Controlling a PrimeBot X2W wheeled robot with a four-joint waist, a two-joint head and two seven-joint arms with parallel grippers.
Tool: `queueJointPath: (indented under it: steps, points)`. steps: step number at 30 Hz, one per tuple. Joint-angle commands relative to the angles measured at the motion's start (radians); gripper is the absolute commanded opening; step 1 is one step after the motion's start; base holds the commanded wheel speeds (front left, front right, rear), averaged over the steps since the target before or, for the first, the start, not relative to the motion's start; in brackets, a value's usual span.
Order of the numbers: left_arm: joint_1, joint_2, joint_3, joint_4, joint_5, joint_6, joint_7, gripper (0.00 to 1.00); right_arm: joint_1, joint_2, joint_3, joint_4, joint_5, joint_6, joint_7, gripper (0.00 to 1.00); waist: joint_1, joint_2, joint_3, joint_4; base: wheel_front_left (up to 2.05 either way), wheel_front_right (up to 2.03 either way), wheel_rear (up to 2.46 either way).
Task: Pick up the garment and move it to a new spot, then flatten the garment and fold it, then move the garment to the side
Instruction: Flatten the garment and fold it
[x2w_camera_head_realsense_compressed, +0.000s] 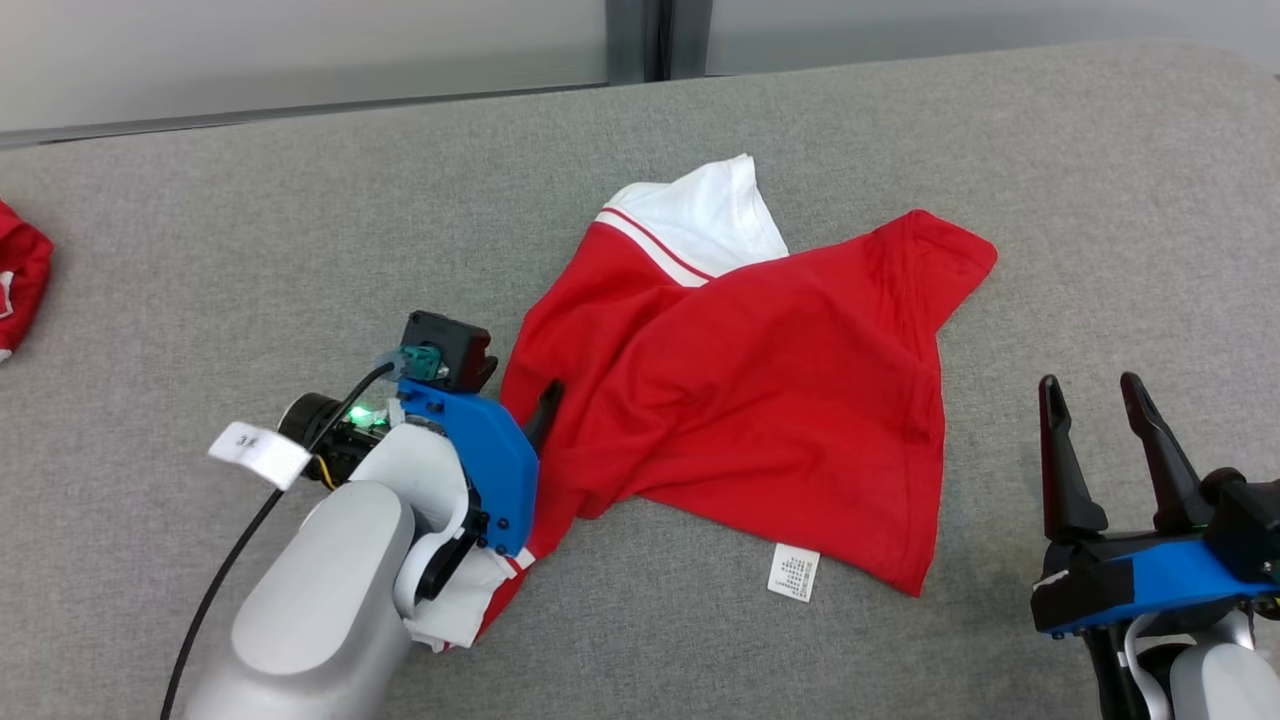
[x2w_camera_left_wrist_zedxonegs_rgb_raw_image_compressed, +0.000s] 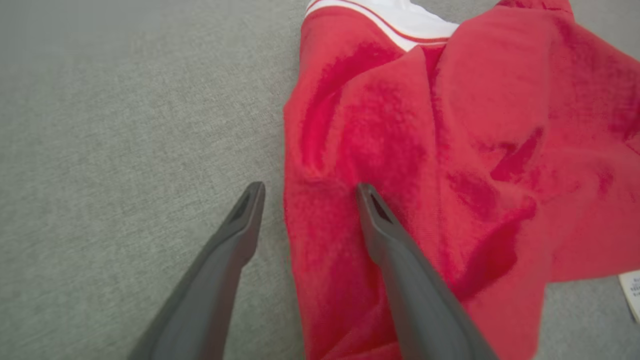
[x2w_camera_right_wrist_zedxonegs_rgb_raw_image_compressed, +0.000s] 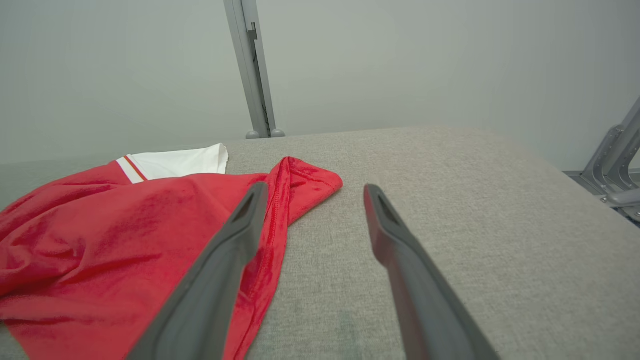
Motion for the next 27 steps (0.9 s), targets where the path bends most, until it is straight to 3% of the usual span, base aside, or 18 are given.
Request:
queueJointPath:
  steps: [1, 5, 6, 7, 8, 9, 14, 21, 27]
  points:
    - [-0.029, -0.003, -0.011, 0.018, -0.004, -0.005, 0.017, 1.0, -0.011, 0.0, 0.001, 0.003, 0.0, 0.0, -0.007, 1.0, -0.0001, 0.0, 0.006, -0.001, 0.0, 0.0, 0.0]
    - [-0.046, -0.013, -0.054, 0.046, -0.009, -0.013, 0.042, 1.0, -0.021, 0.0, 0.008, 0.013, 0.007, 0.0, -0.015, 1.0, -0.0001, 0.0, 0.016, -0.002, 0.0, 0.0, 0.0]
    - [-0.048, -0.016, -0.064, 0.048, -0.013, -0.014, 0.037, 0.64, -0.022, 0.0, 0.009, 0.016, 0.009, 0.0, -0.016, 1.0, -0.0001, 0.0, 0.018, -0.001, 0.0, 0.0, 0.0]
    - [-0.049, -0.019, -0.073, 0.048, -0.016, -0.016, 0.03, 0.4, -0.023, 0.0, 0.01, 0.018, 0.011, 0.0, -0.019, 1.0, -0.0001, 0.0, 0.019, -0.001, 0.0, 0.0, 0.0]
    - [-0.051, -0.022, -0.079, 0.044, -0.016, -0.017, 0.018, 0.25, -0.023, 0.0, 0.01, 0.021, 0.011, 0.0, -0.02, 1.0, -0.0001, 0.0, 0.02, 0.0, 0.0, 0.0, 0.0]
    - [-0.053, -0.023, -0.084, 0.04, -0.016, -0.018, 0.001, 0.0, -0.023, 0.0, 0.01, 0.023, 0.011, 0.0, -0.023, 1.0, -0.0001, 0.0, 0.02, 0.001, 0.0, 0.0, 0.0]
    - [-0.07, -0.028, -0.093, 0.018, -0.003, -0.015, -0.089, 0.0, -0.026, 0.0, 0.003, 0.031, 0.011, 0.0, -0.031, 1.0, -0.0001, 0.0, 0.016, 0.01, 0.0, 0.0, 0.0]
    - [-0.141, 0.012, -0.107, -0.037, 0.141, 0.091, -0.223, 0.0, -0.018, 0.0, -0.006, 0.038, 0.01, 0.0, -0.038, 1.0, -0.0001, 0.0, -0.003, 0.026, 0.0, 0.0, 0.0]
    - [-0.15, 0.038, -0.139, -0.116, 0.22, 0.152, -0.223, 0.0, -0.004, 0.0, -0.012, 0.04, 0.013, 0.0, -0.042, 1.0, -0.0001, 0.0, -0.019, 0.037, 0.0, 0.0, 0.0]
